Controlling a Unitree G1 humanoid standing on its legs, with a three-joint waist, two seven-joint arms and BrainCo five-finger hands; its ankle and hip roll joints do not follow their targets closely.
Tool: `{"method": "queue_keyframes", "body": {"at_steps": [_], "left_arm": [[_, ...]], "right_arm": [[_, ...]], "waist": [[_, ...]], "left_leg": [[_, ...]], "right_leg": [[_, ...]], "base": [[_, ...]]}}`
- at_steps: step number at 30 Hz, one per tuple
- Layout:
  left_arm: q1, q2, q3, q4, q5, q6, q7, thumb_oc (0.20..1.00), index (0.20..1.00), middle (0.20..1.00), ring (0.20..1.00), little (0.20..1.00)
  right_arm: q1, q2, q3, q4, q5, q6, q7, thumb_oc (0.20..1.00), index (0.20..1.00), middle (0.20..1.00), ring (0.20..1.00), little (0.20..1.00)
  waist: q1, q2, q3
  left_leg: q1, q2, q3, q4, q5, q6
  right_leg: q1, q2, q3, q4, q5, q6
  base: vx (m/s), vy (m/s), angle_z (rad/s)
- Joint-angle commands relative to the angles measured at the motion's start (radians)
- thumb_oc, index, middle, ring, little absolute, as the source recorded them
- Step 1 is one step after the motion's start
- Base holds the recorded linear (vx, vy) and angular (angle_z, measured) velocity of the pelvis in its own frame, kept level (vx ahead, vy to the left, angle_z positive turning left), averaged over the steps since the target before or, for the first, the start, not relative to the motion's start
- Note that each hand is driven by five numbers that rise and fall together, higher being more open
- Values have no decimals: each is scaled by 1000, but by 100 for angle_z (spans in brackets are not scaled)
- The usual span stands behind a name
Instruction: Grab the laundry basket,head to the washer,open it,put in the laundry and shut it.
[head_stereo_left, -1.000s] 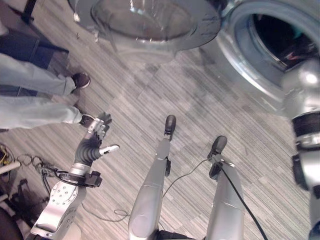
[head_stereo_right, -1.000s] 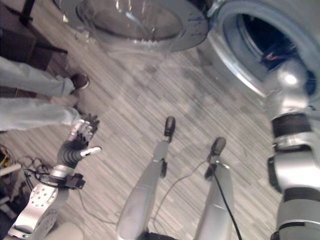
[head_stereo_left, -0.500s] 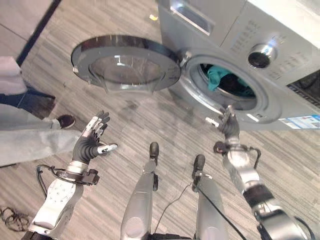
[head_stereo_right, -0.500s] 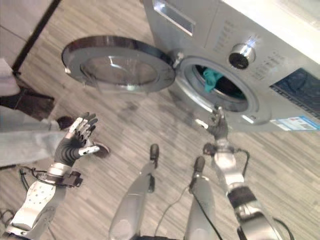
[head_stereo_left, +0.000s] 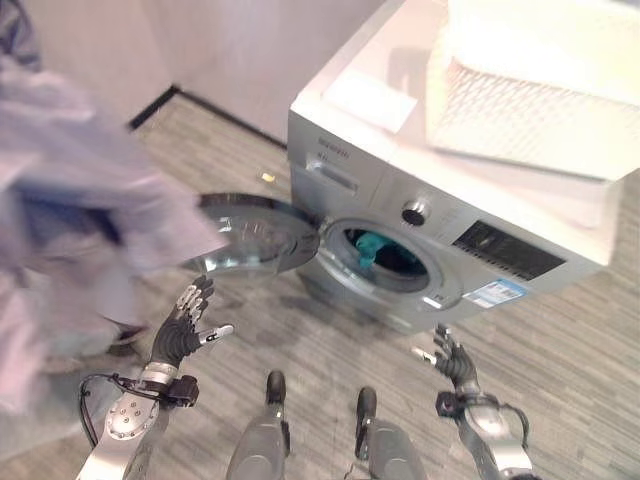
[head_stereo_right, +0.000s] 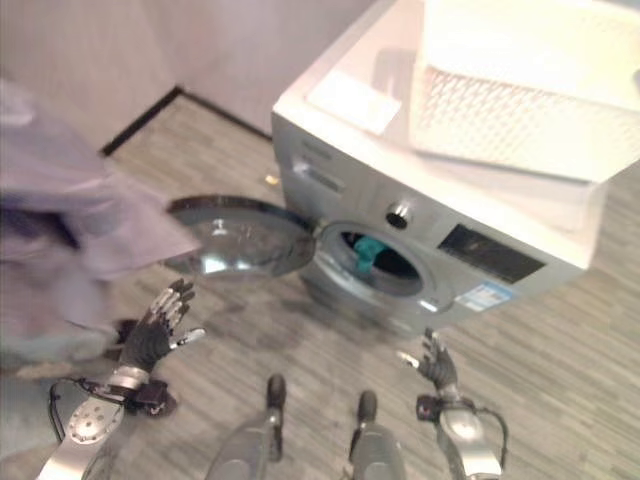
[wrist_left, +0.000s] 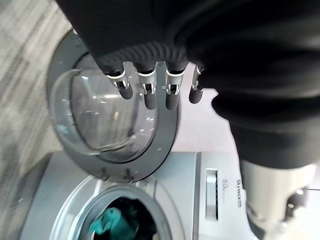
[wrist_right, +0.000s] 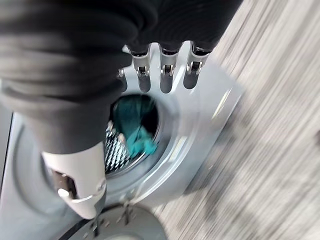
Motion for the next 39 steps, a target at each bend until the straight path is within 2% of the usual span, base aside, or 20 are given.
{"method": "queue_keyframes", "body": {"at_steps": [1, 3, 7, 17, 39], "left_arm": [[24, -19, 52, -42, 66, -4, 29, 1000, 1000, 1000, 1000, 1000], [39, -58, 63, -13, 91, 15, 40, 1000, 1000, 1000, 1000, 1000], [49, -102, 76, 11, 96, 25, 49, 1000, 1000, 1000, 1000, 1000], [22, -172, 69, 82, 98, 23, 86, 1000, 1000, 1000, 1000, 1000], [-51, -188, -8, 118, 135, 35, 93, 1000, 1000, 1000, 1000, 1000]], "right_arm": [[-27, -12, -54, -12, -67, 21, 9, 1000, 1000, 1000, 1000, 1000], [31, -2, -81, -6, -104, 44, 6, 1000, 1000, 1000, 1000, 1000], [92, 19, -112, -9, -126, 64, 1, 1000, 1000, 1000, 1000, 1000], [116, 52, -125, 14, -149, 74, -40, 1000, 1000, 1000, 1000, 1000], [104, 80, -108, 36, -137, 80, -68, 1000, 1000, 1000, 1000, 1000]], "waist": [[-13, 12, -7], [-27, 14, -55], [-41, 15, -99], [-62, 26, -133], [-81, 14, -150]], "left_leg": [[53, 24, 5, 120, -243, 42], [125, 27, 43, 80, -251, 49], [201, 17, 91, 26, -246, 57], [285, -3, 174, -38, -243, 77], [289, -13, 195, -6, -262, 82]], "right_leg": [[14, -11, -39, -90, 53, 32], [47, -1, -14, -111, 61, 42], [74, 5, 31, -138, 81, 54], [76, 13, 113, -174, 126, 94], [77, -8, 118, -171, 126, 100]], "base": [[65, 66, -33], [73, 83, -54], [45, 76, -58], [-21, 42, -40], [-2, 3, -4]]}}
